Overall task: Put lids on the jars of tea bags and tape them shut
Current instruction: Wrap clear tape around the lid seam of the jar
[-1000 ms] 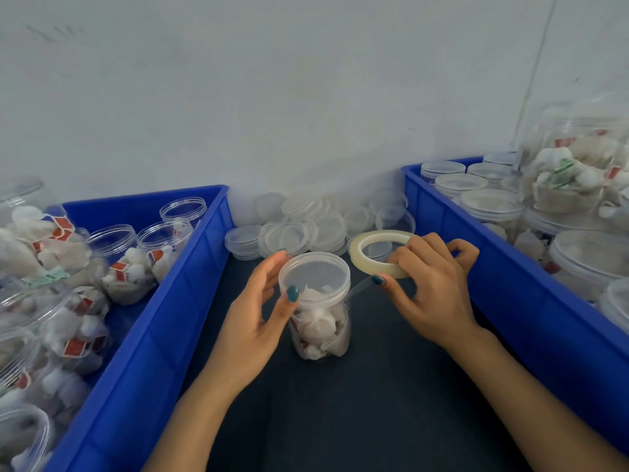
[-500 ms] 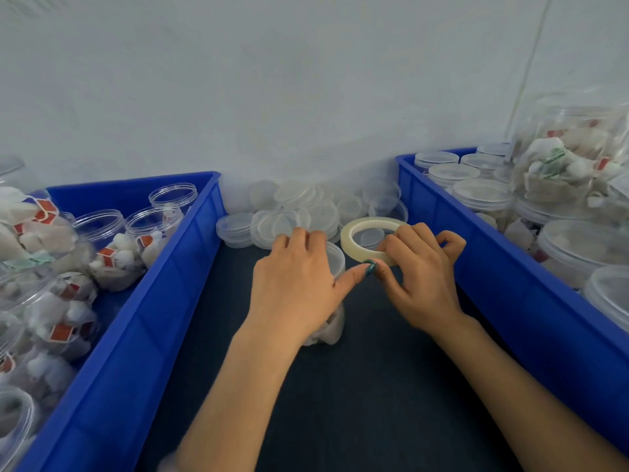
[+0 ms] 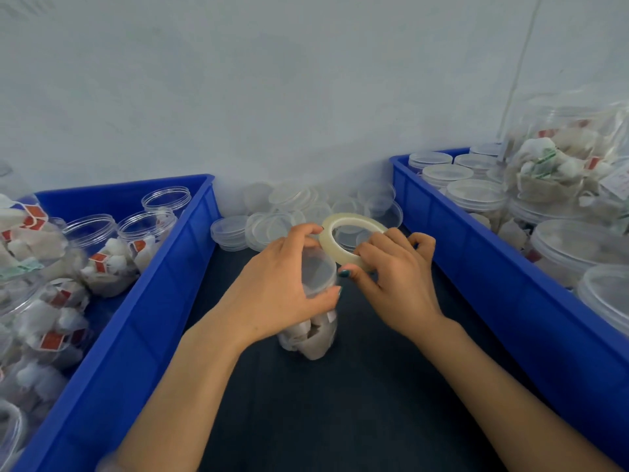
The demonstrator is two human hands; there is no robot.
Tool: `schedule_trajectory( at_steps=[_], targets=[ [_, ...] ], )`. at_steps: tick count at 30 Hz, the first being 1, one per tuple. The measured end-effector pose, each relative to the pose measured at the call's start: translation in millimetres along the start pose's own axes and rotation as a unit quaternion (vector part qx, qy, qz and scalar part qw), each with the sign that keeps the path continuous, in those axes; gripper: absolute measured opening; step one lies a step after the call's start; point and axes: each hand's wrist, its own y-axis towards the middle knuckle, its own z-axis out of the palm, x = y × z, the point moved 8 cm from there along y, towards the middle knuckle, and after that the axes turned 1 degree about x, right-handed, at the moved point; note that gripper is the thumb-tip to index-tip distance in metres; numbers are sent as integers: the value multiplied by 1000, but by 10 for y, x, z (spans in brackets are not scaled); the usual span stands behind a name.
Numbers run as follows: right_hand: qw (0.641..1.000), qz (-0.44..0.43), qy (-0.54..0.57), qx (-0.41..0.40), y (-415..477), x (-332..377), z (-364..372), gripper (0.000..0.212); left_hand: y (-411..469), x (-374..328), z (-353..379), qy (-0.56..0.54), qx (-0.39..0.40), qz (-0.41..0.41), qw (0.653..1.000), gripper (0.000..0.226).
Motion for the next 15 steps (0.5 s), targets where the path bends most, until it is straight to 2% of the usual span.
schedule_trajectory(
  at_steps=[3,7,11,15],
  targets=[
    [997,-10,53,62,24,-14,66,70,-10,50,-9,-14,4,-14,1000,99],
    [993,-20,65,99,28,-29,85,64,-39,106,-54,102,12,-64,993,94],
    [988,-61,51,133,15,-91,48,44,-50,80,-130,207,21,-57,977,98],
    [989,-87,23,120,17,-129,-42,44,-40,45,-194,216,40,-36,975,97]
  ],
)
